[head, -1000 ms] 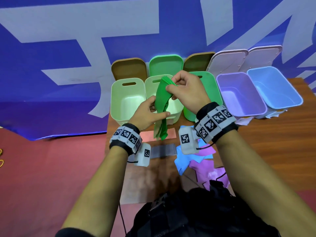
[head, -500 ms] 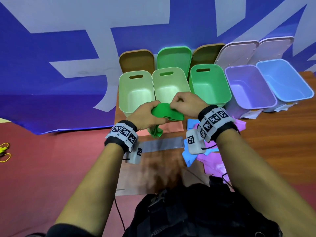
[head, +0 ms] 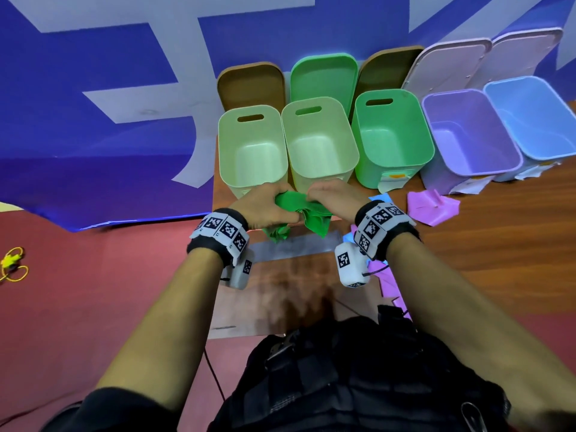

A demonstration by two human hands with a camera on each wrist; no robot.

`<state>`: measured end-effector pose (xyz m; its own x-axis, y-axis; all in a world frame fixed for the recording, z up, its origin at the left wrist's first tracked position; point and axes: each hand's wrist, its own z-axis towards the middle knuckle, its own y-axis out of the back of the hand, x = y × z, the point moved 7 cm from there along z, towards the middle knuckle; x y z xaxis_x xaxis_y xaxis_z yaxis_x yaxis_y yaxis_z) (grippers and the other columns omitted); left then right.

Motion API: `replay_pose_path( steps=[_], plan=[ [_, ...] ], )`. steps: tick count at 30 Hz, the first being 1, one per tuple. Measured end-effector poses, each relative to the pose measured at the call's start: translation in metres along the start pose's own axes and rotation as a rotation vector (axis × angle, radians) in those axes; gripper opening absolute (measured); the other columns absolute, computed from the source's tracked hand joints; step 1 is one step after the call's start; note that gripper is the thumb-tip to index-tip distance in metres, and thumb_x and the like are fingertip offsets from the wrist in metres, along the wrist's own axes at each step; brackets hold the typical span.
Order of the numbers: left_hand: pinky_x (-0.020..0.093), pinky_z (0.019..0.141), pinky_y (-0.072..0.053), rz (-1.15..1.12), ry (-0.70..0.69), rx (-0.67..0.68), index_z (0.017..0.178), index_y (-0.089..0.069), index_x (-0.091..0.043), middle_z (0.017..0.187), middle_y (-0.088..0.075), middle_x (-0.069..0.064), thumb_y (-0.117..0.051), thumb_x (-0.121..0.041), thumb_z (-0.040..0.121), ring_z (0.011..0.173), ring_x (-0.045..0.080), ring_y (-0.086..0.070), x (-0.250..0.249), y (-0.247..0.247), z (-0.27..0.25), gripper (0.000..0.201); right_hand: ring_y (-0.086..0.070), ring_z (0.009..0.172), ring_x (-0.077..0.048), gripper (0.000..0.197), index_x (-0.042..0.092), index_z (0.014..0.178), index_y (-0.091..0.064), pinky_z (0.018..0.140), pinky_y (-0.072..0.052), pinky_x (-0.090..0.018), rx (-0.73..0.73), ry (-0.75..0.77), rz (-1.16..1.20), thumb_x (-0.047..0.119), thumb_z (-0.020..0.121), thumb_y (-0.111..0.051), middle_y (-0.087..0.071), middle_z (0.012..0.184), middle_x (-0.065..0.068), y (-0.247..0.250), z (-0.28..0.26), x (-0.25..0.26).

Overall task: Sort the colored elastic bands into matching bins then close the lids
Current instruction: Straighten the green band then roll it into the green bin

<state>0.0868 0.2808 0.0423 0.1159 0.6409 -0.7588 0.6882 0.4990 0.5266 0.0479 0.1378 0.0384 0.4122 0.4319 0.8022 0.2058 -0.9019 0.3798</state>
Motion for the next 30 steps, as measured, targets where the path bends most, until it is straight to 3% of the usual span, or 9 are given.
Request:
replay_pose_path(
  steps=[3, 6, 10, 15, 17, 19, 21, 26, 30],
  plan=[
    [0.033, 0.071, -0.053, 0.084, 0.015, 0.043, 0.086, -0.061, -0.027, 0.077, -0.066, -0.002, -0.082, -0.029, 0.074, 0.071, 0.016, -0.062, 0.005, -0.006, -0.002, 0.024, -0.047, 0.064, -0.013, 0.020, 0.010, 0.073, -0.063, 0.062, -0.033, -0.030, -0.008, 0.003, -0.041, 0.021, 0.089, -0.060, -0.053, 0.068, -0.003, -0.004, 0.006, -0.012],
    [0.031, 0.069, -0.048, 0.223, 0.082, 0.074, 0.086, -0.063, -0.022, 0.078, -0.065, -0.002, -0.081, -0.045, 0.072, 0.074, 0.016, -0.060, 0.015, -0.011, -0.003, 0.032, -0.055, 0.077, -0.014, 0.022, 0.023, 0.065, -0.064, 0.072, -0.042, -0.032, 0.013, 0.024, -0.138, 0.023, 0.086, -0.067, -0.060, 0.075, 0.005, -0.012, 0.015, -0.024],
    [0.028, 0.060, -0.040, 0.327, 0.163, 0.158, 0.088, -0.062, -0.021, 0.077, -0.060, -0.006, -0.082, -0.059, 0.064, 0.074, 0.013, -0.057, 0.032, -0.022, -0.005, 0.049, -0.057, 0.087, -0.016, 0.014, 0.028, 0.076, -0.067, 0.078, -0.044, -0.030, 0.074, -0.003, -0.278, 0.035, 0.086, -0.073, -0.064, 0.089, 0.002, -0.025, 0.019, -0.042],
    [0.034, 0.084, -0.052, 0.376, 0.301, 0.360, 0.099, -0.071, -0.024, 0.090, -0.070, 0.001, -0.054, -0.093, 0.059, 0.089, 0.020, -0.065, 0.062, -0.057, -0.012, 0.081, -0.060, 0.092, -0.014, 0.013, 0.031, 0.079, -0.069, 0.076, -0.043, -0.025, 0.108, -0.043, -0.338, 0.041, 0.085, -0.074, -0.065, 0.086, 0.010, -0.032, 0.018, -0.070],
    [0.036, 0.091, -0.048, 0.391, 0.314, 0.374, 0.101, -0.071, -0.025, 0.094, -0.069, 0.002, -0.047, -0.085, 0.073, 0.093, 0.023, -0.062, 0.069, -0.066, -0.012, 0.071, -0.064, 0.092, -0.017, 0.014, 0.035, 0.072, -0.069, 0.075, -0.048, -0.027, 0.107, -0.070, -0.350, 0.041, 0.083, -0.075, -0.065, 0.084, 0.013, -0.034, 0.018, -0.083],
    [0.032, 0.083, -0.044, 0.369, 0.319, 0.352, 0.079, -0.068, -0.024, 0.082, -0.063, -0.001, -0.052, -0.055, 0.091, 0.088, 0.022, -0.058, 0.073, -0.070, -0.010, 0.037, -0.065, 0.098, -0.019, 0.014, 0.035, 0.072, -0.069, 0.085, -0.053, -0.030, 0.119, -0.098, -0.345, 0.035, 0.085, -0.074, -0.069, 0.090, 0.008, -0.036, 0.018, -0.093],
    [0.030, 0.077, -0.037, 0.391, 0.310, 0.343, 0.068, -0.060, -0.023, 0.079, -0.058, -0.001, -0.053, -0.041, 0.095, 0.085, 0.021, -0.053, 0.076, -0.073, -0.009, 0.033, -0.063, 0.103, -0.018, 0.008, 0.030, 0.082, -0.072, 0.091, -0.050, -0.029, 0.131, -0.131, -0.340, 0.026, 0.089, -0.070, -0.069, 0.098, 0.005, -0.037, 0.016, -0.102],
    [0.028, 0.087, -0.033, 0.498, 0.284, 0.431, 0.113, -0.066, -0.017, 0.118, -0.059, 0.004, -0.045, -0.046, 0.100, 0.104, 0.021, -0.050, 0.089, -0.088, -0.008, 0.038, -0.064, 0.105, -0.018, 0.018, 0.016, 0.100, -0.077, 0.090, -0.048, -0.024, 0.130, -0.189, -0.336, 0.014, 0.092, -0.060, -0.073, 0.112, 0.000, -0.043, 0.009, -0.121],
    [0.030, 0.083, -0.038, 0.508, 0.251, 0.405, 0.104, -0.064, -0.014, 0.112, -0.064, 0.011, -0.048, -0.042, 0.099, 0.108, 0.029, -0.057, 0.096, -0.100, -0.007, 0.032, -0.065, 0.102, -0.019, 0.022, 0.016, 0.099, -0.076, 0.081, -0.045, -0.021, 0.071, -0.194, -0.363, 0.008, 0.090, -0.058, -0.074, 0.106, 0.000, -0.047, 0.008, -0.131]
  ],
)
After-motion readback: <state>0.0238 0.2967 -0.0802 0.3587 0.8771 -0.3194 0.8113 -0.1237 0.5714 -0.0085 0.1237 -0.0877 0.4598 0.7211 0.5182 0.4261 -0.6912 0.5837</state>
